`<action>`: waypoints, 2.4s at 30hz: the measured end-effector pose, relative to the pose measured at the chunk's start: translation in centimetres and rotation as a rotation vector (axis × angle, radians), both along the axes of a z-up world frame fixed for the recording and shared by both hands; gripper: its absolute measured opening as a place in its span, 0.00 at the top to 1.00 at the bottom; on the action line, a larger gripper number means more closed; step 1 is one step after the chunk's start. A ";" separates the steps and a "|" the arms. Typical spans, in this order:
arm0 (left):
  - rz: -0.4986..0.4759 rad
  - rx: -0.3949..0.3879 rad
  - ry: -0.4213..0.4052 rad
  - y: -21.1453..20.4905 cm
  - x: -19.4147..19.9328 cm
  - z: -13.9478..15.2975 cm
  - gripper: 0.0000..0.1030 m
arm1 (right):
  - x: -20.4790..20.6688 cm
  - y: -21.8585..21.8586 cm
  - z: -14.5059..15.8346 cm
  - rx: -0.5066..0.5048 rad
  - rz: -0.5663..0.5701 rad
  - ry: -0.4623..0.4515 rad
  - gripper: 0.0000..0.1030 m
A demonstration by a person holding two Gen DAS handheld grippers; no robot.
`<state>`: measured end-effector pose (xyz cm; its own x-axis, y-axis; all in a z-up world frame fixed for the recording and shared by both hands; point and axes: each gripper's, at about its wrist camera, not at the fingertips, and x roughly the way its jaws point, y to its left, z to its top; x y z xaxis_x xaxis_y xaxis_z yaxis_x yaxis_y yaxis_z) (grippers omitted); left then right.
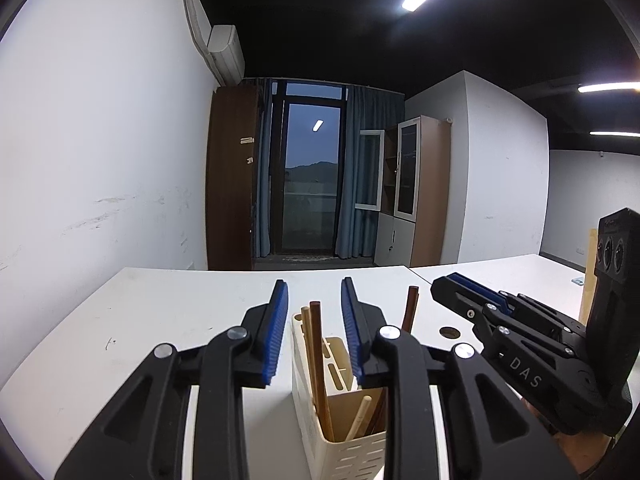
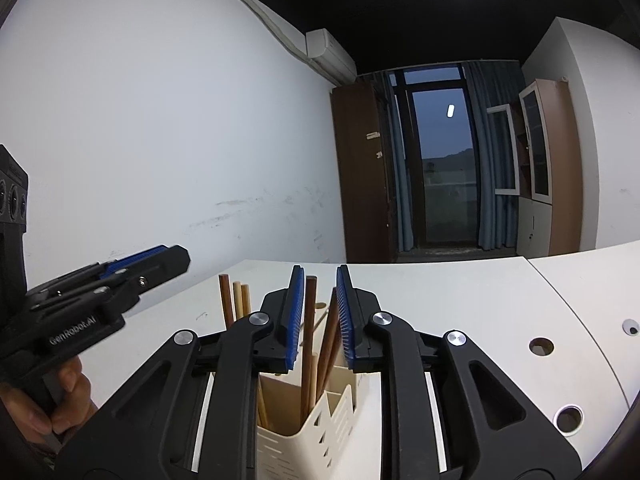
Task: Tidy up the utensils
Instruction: 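Lower both chopsticks into the holder and open both tools, then move both open tools back toward the loose chopsticks beside the holder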
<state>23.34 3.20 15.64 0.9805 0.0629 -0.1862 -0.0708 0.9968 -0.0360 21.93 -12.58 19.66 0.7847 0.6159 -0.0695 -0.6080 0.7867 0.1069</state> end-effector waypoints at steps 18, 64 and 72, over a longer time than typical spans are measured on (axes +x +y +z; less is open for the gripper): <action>-0.001 0.012 0.031 -0.7 -2.6 0.8 0.66 | -1.5 -0.7 -0.8 -0.041 -0.031 0.044 0.65; 0.041 -0.089 0.384 2.2 -7.0 -11.6 0.58 | -0.5 4.7 -16.9 -0.420 -0.039 0.522 0.48; 0.046 -0.086 0.395 2.0 -6.9 -11.9 0.58 | 0.4 5.8 -19.0 -0.468 -0.045 0.569 0.48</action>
